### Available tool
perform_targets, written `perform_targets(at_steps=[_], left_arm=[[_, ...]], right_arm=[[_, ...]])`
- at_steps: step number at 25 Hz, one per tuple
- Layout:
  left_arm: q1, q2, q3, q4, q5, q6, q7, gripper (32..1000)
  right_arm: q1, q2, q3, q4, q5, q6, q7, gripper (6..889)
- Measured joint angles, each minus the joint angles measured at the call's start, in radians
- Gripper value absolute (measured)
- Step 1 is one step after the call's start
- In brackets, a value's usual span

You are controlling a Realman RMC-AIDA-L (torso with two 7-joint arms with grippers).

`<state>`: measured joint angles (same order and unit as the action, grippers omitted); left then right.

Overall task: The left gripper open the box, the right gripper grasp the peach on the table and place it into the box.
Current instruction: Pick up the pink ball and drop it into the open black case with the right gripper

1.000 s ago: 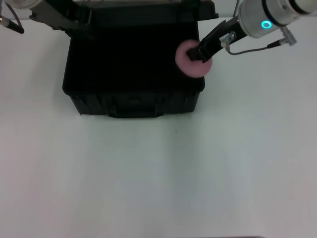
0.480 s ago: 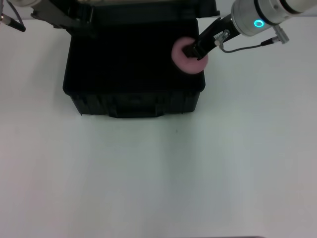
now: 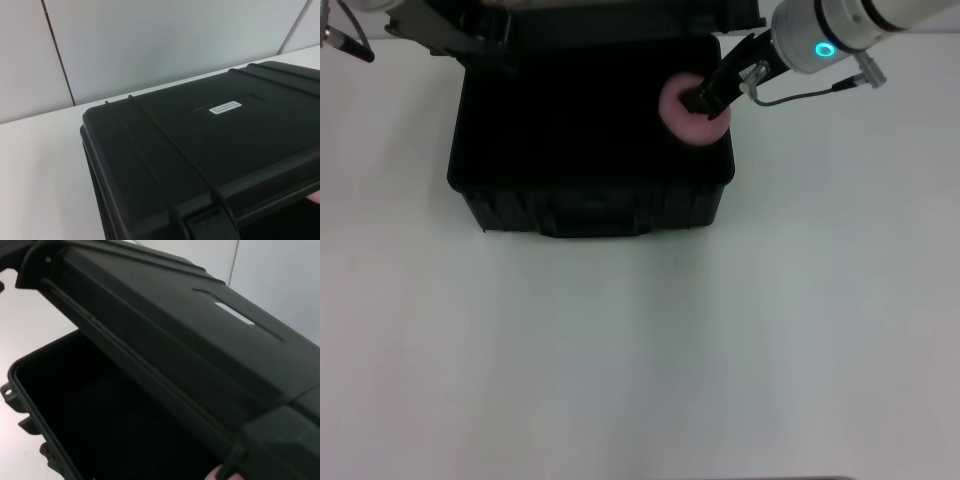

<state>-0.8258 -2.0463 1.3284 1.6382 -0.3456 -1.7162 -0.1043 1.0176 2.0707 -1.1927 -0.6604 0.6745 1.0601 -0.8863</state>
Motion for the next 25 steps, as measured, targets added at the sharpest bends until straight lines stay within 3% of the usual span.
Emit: perform_targets(at_steps=[9,25], left_arm=[[-0.001,0.0,0.0,0.0,-0.003,0.001,-0.002,382],[-0.002,0.0,0.0,0.0,-0.003,0.002,-0.002,382]], right_arm=[[0.012,0.003,-0.025,0.037,0.0,-0.045,0.0,46],[0.027,0.003,-0.027,0.097,0.024,-0.086,-0.026,46]])
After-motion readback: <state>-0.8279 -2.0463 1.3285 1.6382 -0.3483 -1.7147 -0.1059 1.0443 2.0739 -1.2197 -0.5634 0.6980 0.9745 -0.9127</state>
